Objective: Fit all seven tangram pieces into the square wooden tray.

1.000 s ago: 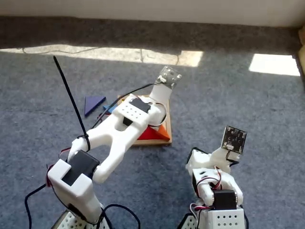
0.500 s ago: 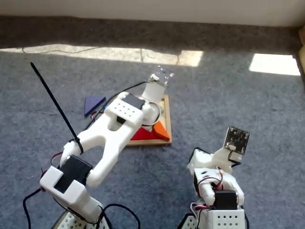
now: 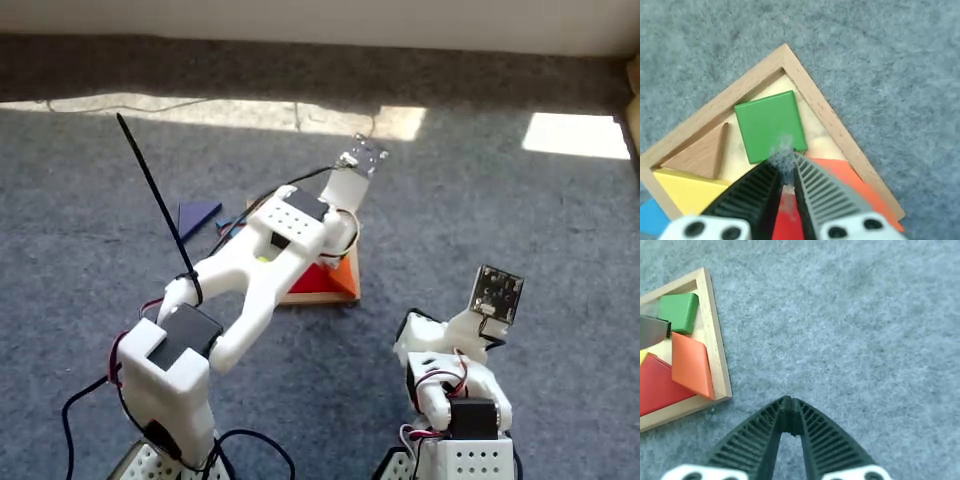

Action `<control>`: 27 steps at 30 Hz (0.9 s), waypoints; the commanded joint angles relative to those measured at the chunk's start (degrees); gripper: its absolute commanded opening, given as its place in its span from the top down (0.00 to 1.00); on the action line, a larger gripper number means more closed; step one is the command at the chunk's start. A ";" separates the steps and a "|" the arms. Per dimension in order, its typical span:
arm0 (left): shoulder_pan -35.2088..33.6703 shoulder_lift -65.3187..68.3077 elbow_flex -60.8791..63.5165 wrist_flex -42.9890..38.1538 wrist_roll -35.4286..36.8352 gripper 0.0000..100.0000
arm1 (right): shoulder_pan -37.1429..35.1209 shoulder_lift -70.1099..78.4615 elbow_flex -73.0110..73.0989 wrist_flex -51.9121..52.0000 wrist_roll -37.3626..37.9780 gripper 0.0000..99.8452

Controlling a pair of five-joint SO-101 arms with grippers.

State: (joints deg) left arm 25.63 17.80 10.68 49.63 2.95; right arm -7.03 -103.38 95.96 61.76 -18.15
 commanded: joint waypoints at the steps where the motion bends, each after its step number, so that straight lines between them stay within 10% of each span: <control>1: 1.19 -0.57 -4.09 0.53 -0.35 1.00 | 0.48 -0.13 7.08 0.04 0.09 0.99; 13: 3.03 -11.47 -1.80 10.11 -0.35 1.00 | 0.57 -0.13 7.08 0.04 0.09 0.99; 27: 5.58 -11.38 12.44 -4.92 -0.44 1.00 | 0.57 -0.13 7.08 0.04 0.09 0.99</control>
State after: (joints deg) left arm 31.34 8.57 23.16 47.96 2.86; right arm -7.03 -103.38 95.96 61.76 -18.15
